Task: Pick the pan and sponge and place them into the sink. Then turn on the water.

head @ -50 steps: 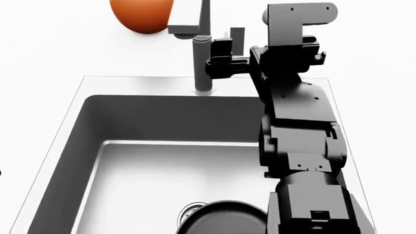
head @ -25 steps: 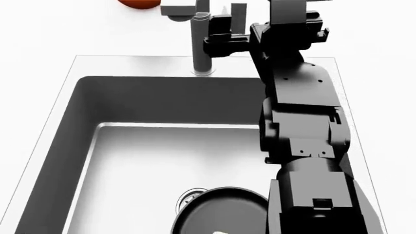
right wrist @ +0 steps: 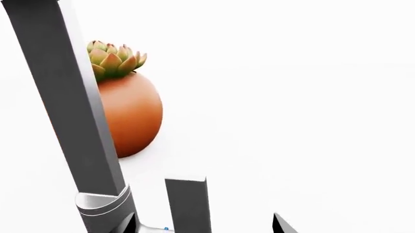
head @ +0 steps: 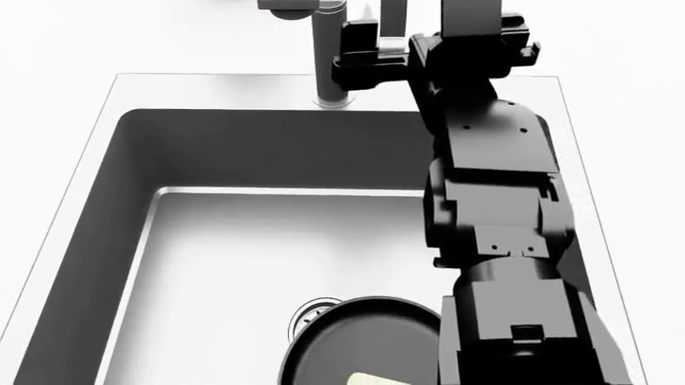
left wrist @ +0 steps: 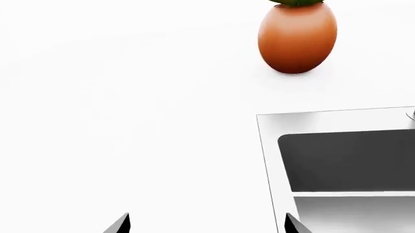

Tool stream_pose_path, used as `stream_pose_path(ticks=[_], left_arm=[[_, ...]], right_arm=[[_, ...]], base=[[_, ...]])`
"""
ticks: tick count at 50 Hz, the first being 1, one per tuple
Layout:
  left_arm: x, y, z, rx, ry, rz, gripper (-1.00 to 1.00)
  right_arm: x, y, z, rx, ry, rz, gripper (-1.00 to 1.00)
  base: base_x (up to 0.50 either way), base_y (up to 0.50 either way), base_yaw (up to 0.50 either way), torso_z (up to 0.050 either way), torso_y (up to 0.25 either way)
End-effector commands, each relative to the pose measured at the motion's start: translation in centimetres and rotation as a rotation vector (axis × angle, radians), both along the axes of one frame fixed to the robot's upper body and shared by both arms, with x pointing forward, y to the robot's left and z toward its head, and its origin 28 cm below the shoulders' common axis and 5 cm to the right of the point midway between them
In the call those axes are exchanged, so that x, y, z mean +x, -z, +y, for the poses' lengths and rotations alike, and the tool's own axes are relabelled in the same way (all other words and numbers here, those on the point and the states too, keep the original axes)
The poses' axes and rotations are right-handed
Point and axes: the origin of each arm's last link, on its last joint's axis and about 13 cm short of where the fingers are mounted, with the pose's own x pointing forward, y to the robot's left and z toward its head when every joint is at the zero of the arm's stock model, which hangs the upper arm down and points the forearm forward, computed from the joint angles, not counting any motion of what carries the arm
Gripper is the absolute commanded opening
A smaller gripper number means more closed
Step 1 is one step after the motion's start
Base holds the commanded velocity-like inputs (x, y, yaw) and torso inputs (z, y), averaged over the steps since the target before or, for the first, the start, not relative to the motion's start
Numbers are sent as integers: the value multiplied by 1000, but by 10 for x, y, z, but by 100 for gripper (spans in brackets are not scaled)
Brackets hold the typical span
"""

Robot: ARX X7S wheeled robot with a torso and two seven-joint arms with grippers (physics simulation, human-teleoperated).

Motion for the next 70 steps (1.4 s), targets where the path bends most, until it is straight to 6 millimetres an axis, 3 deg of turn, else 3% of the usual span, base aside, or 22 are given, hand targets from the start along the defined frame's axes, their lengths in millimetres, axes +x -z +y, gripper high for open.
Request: stream_pose_path(ticks=[1, 6, 7, 33, 70], left_arm=[[-1, 2, 3, 2, 0, -5, 100], [0, 5, 1, -3, 1, -2, 100], [-1, 4, 3, -4, -4, -4, 100], [-4, 6, 7, 3, -6, -4, 100], [-4, 6, 8, -26, -13, -10, 100]], right_arm=[[0, 3, 3, 16, 36, 5, 100], [0, 0, 4, 19, 55, 2, 100], [1, -10, 6, 20, 49, -2, 100], [0, -9, 9, 15, 66, 31, 100], [1, -32, 3, 47, 102, -6, 100]], base=[[0, 0, 0, 5, 0], [0, 0, 0, 6, 0], [0, 0, 0, 6, 0], [0, 0, 0, 7, -10], [0, 0, 0, 5, -23]])
